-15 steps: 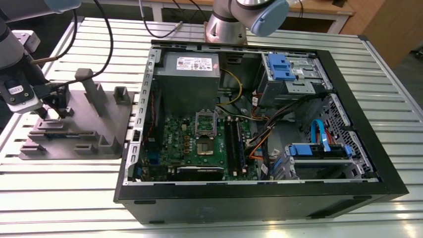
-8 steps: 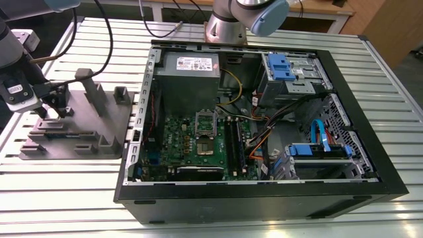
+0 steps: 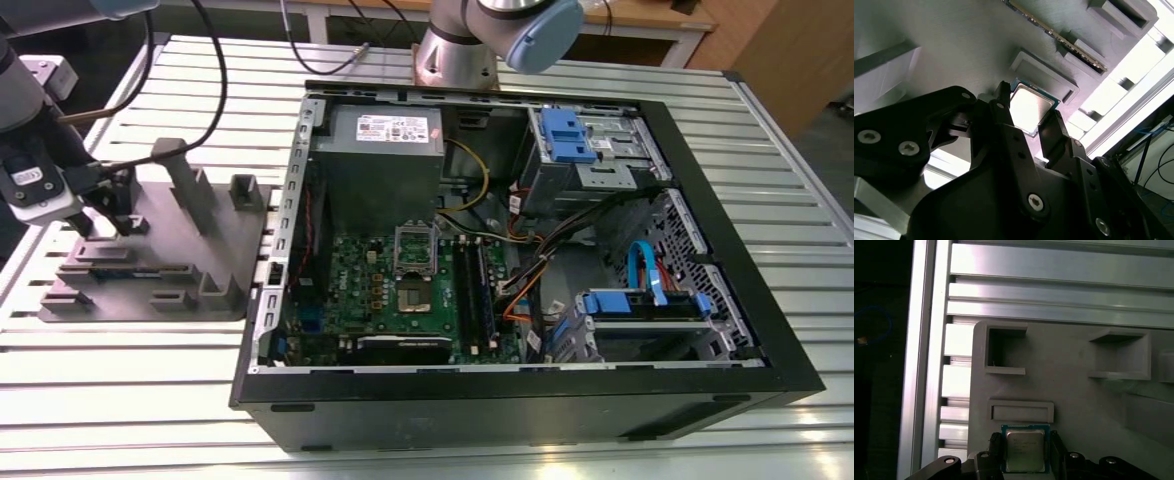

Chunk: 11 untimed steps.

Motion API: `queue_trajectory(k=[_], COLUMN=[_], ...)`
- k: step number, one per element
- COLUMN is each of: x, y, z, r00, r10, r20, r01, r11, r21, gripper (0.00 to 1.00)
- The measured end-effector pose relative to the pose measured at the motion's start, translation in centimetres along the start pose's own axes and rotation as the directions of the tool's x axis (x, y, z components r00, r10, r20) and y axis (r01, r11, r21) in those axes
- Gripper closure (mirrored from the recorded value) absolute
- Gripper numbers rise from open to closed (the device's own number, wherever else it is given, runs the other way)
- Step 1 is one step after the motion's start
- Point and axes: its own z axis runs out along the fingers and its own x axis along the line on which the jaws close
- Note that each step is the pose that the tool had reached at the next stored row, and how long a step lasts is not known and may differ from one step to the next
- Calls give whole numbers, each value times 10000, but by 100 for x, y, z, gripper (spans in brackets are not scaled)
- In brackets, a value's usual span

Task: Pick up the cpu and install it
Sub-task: 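Pick up the cpu and move it towards the insertion slot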

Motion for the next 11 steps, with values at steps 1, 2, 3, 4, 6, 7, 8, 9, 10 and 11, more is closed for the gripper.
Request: queue_trajectory(k=[1, 2, 3, 4, 6, 7, 8, 9, 10, 11], x=[0, 0, 0, 0, 0, 0, 0, 0, -1, 0], y=[0, 0, 0, 0, 1, 1, 1, 1, 1, 1], z=[-4, -8, -11, -15, -23, -27, -30, -34, -37, -40], r00=[10000, 10000, 10000, 10000, 10000, 10000, 10000, 10000, 10000, 10000], r10=[0, 0, 0, 0, 0, 0, 0, 0, 0, 0], r20=[1, 1, 0, 0, -1, -1, 1, 0, 0, 0], r01=[0, 0, 0, 0, 0, 0, 0, 0, 0, 0], r11=[10000, 10000, 10000, 10000, 10000, 10000, 10000, 10000, 10000, 10000], r21=[0, -1, 0, 0, 1, 1, 0, 0, 0, 0], gripper=[53, 53, 53, 53, 53, 53, 53, 53, 53, 53])
